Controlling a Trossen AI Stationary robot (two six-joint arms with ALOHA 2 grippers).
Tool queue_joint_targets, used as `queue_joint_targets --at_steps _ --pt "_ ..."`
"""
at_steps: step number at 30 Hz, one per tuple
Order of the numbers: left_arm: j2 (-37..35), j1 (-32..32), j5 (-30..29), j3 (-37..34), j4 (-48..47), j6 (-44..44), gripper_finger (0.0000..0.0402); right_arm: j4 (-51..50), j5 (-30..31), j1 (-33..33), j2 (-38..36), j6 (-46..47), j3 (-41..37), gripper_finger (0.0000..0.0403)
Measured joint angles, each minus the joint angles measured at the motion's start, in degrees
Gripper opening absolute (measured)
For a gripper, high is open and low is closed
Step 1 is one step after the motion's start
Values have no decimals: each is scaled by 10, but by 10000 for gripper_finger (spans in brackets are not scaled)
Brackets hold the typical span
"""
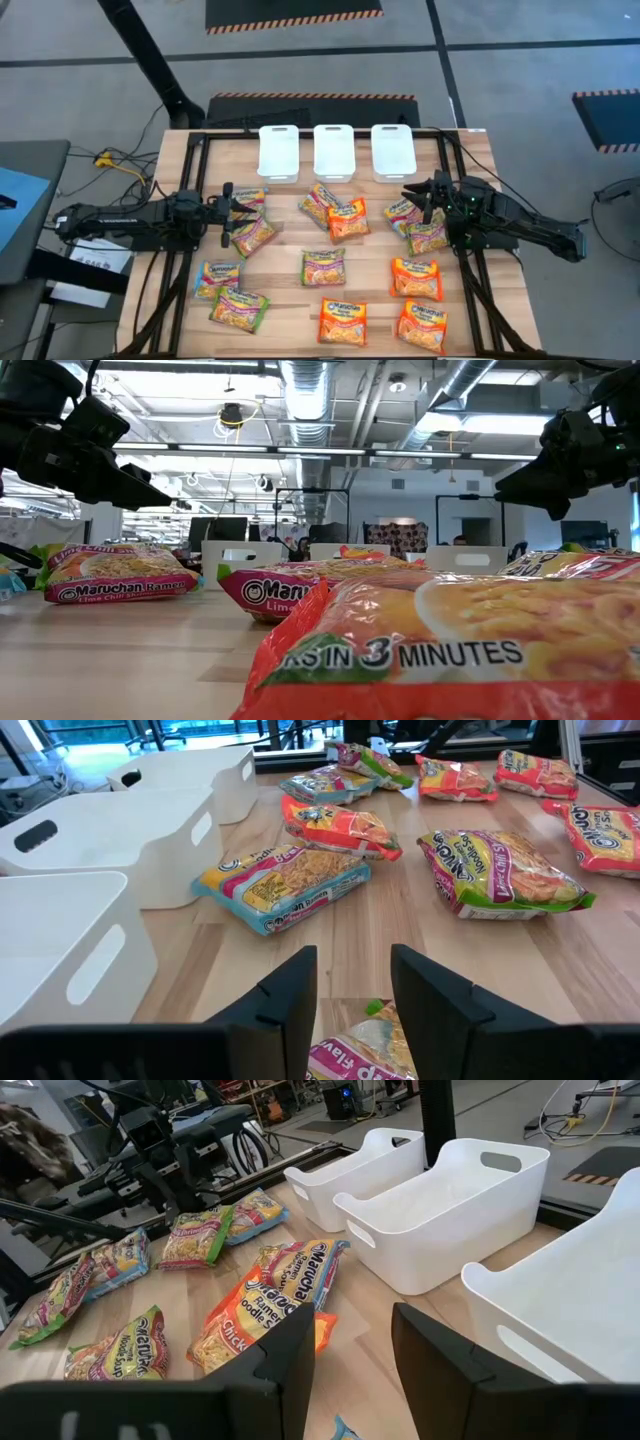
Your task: Sort Maruchan noodles
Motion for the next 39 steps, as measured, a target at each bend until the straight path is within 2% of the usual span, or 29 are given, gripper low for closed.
queue_joint_targets --at_steps 30,34,39 --pt "0 0 0 0 0 -4 121 0 0 0 0 0 0 159" --pt "0 0 0 0 0 -68 121 0 0 0 0 0 0 159" --pt "0 0 -1 0 0 -224 121 0 0 0 0 0 0 159"
